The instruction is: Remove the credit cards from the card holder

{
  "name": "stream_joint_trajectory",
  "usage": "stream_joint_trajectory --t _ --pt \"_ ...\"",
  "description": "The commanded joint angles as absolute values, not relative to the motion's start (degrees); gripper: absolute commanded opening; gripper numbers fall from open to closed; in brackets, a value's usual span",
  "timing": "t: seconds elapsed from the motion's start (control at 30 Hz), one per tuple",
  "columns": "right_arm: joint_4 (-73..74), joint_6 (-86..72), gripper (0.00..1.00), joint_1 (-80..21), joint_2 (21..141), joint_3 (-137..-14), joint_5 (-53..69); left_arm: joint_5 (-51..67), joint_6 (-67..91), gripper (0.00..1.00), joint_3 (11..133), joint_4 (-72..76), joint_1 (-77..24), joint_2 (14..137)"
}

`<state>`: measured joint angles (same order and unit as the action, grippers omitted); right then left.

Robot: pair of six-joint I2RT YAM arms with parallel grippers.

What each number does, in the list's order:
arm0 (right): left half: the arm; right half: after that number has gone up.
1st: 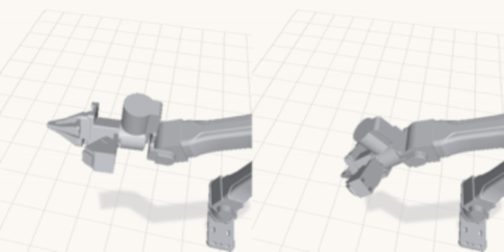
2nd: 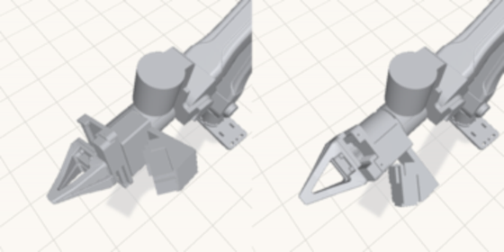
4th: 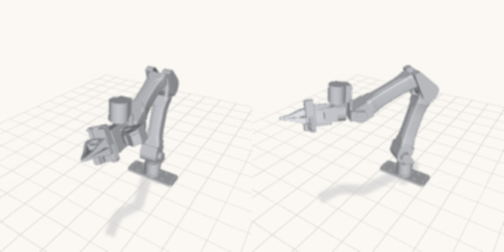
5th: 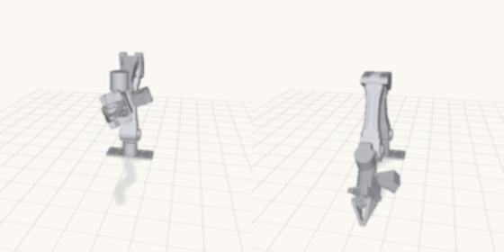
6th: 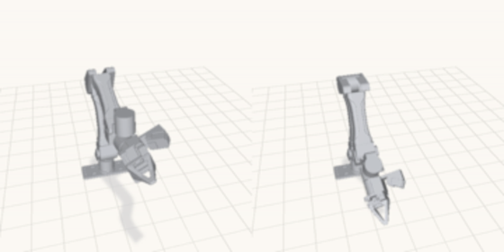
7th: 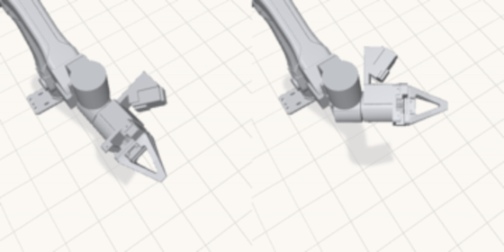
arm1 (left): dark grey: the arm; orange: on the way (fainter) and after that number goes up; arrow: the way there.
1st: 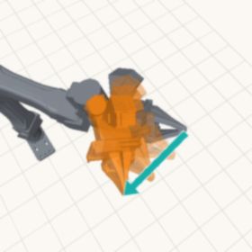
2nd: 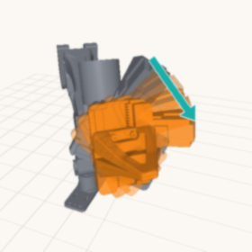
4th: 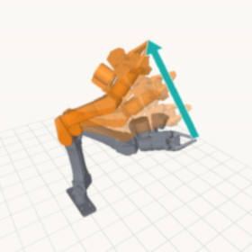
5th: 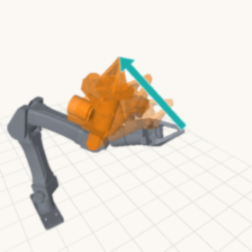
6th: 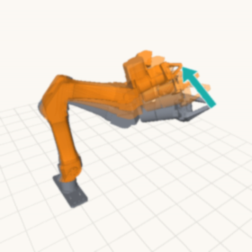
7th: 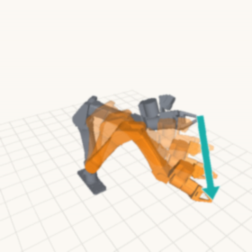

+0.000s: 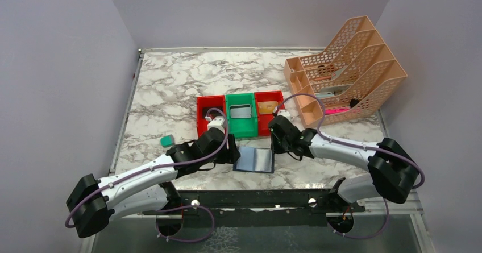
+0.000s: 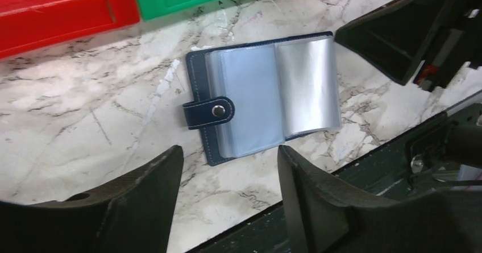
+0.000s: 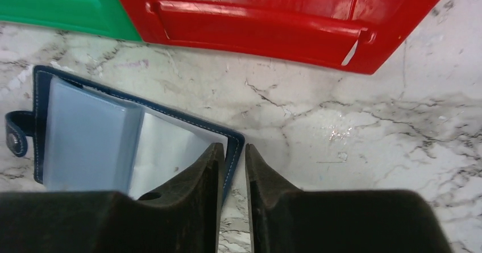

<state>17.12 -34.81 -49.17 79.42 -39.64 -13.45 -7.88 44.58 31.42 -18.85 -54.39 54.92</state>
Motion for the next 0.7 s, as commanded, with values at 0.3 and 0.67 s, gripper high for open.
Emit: stream_joint_trajectory --t 0.3,0.67 --pt "15.9 -25.9 0.67 -49.2 53.1 -39.5 -22.0 -29.5 32.4 0.99 42.3 -31.6 -51.5 49.7" --pt "16.9 -23.4 0.72 -49.2 46.3 -41.7 -39.0 -29.8 20.4 0.99 51.2 -36.1 -31.7 45.8"
